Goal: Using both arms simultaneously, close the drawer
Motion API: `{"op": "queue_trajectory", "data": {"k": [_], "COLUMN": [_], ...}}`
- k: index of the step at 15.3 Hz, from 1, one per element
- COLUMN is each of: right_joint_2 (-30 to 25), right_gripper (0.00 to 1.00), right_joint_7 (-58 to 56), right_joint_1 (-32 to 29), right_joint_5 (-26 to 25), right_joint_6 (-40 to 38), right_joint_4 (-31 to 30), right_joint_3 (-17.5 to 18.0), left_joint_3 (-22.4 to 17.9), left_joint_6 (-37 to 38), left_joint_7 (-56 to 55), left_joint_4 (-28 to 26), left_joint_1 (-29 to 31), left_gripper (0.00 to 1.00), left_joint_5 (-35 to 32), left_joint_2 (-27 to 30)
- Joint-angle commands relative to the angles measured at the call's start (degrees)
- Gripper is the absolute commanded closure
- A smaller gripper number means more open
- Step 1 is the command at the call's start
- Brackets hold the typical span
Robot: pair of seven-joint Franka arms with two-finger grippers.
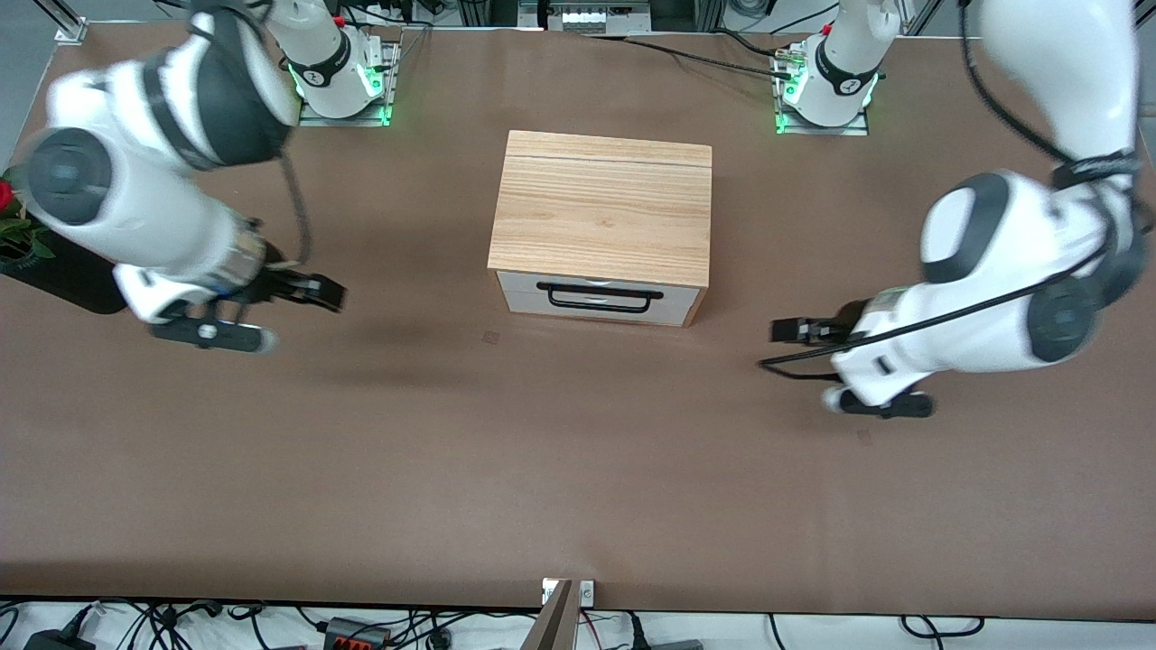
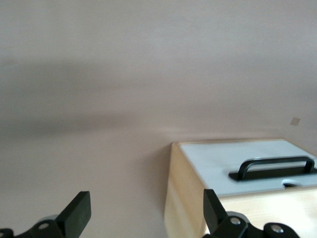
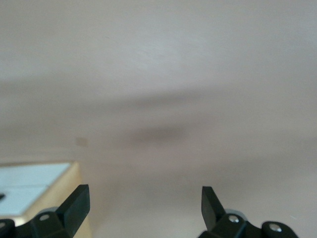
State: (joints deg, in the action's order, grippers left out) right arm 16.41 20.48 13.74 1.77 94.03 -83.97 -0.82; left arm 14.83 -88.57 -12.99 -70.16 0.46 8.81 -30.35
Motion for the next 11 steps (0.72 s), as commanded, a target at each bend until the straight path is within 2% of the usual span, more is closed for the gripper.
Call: {"op": "queue_trajectory", "data": {"k": [1,4,6,8,10,11], "right_joint_2": [-1.6,-4.5,-7.2,-13.5,-20.7,-21.4], "right_gripper": [0.0,0.0,0.0,0.0,0.0,0.0], "right_joint_7": [-8.6,-21.6,-24.1,-24.1,-23.7,-23.5], "right_joint_1": [-4.7,-11.1,-14.3,-16.2,-16.5,-16.1], "right_joint_5": [-0.2,0.6,0.3,0.1,-0.1,0.1], "right_joint_6": [-6.5,-7.8,-7.5,-4.1,5.3,5.6], "right_joint_4": [2.3,1.4,-2.1,-10.5,-21.3,-21.9], "right_joint_3": [0.8,0.7,1.5,1.9,2.1,2.0], "left_joint_3": [0.2,0.2,0.1,0.0,0.3,0.5], "left_joint_6": [7.2,10.5,10.6,9.7,6.2,3.4], "left_joint_7": [-0.5,-0.4,-0.8,-1.3,-1.8,-2.7], "left_joint_4": [2.2,2.5,1.1,-2.5,-9.3,-14.3], "left_joint_1": [3.3,4.0,4.2,5.0,5.0,5.1], "left_gripper": [0.0,0.0,0.0,0.0,0.0,0.0], "left_joint_5": [-2.9,-8.3,-8.9,-9.3,-11.8,-11.8], "left_joint_2": [4.2,8.9,13.3,16.5,20.1,23.0]}}
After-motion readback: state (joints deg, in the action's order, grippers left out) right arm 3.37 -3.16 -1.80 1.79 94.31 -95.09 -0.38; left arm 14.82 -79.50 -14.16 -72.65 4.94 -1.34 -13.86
